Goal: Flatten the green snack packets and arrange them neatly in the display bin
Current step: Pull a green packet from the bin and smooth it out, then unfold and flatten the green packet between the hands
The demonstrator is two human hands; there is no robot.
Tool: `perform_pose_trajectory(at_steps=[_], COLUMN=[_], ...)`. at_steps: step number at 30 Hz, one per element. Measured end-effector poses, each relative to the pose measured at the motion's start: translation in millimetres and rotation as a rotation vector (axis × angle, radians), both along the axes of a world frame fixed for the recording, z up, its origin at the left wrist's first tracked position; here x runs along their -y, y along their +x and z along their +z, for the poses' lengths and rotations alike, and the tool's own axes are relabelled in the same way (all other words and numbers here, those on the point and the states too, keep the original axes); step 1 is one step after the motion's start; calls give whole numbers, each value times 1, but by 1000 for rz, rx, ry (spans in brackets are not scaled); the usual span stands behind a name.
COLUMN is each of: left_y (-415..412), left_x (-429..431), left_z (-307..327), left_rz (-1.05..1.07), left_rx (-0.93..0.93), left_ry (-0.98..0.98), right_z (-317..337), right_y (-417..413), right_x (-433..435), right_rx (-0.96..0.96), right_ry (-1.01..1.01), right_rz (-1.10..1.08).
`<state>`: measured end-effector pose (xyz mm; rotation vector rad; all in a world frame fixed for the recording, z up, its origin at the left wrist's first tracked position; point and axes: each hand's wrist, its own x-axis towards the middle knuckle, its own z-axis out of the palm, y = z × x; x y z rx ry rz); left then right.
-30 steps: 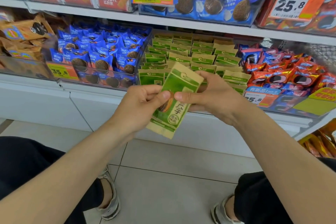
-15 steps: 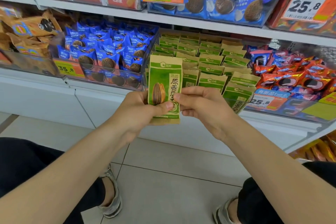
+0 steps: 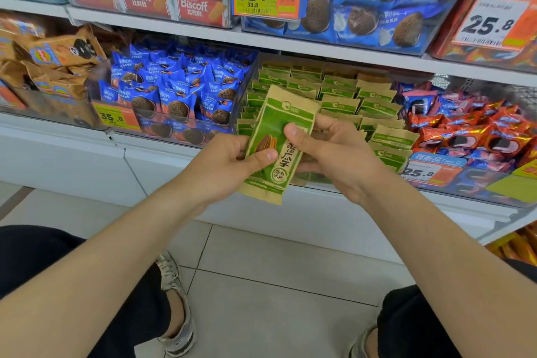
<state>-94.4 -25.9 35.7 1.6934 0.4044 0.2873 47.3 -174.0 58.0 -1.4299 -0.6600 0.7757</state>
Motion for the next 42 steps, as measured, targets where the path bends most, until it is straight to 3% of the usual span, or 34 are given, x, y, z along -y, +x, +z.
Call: perform_pose_trajectory(at_steps=[2, 5, 7, 10, 15, 19, 24, 29, 33, 37, 40, 42], left_y=[4, 15, 26, 45, 62, 70, 74, 70, 71, 66, 63, 61], left_x=[-18, -51, -68, -86, -102, -113, -121, -118, -106, -87, -82, -79], left_z=[10, 17, 18, 12, 11, 8, 9, 20, 22, 22, 22, 22], left_rz=[-40, 90, 78, 0, 23, 77, 98, -29, 28, 129, 170, 148], left_rx=[-22, -120, -115, -135, -66, 4, -48, -74, -117, -53, -69, -138], left_ry=[214, 789, 996, 1132, 1075, 1006, 942, 778, 680, 876, 860, 863], right_z=[9, 19, 22, 19, 1, 5, 15, -3, 6, 11, 8, 11], right_y=[6, 19, 26, 30, 24, 29, 33, 29, 34, 41, 35, 33], right_x=[-3, -10, -13, -18, -43, -62, -67, -74, -67, -54, -55, -56], right_rx=[334, 797, 870, 883, 993, 1339, 1156, 1482, 1399, 1334, 1360, 1287], right_ry=[-8, -39, -68, -76, -135, -383, -267, -636, -596, -601, -648, -541], right_rz=[-42, -106, -129, -102, -98, -143, -147, 28, 3, 24, 76, -21])
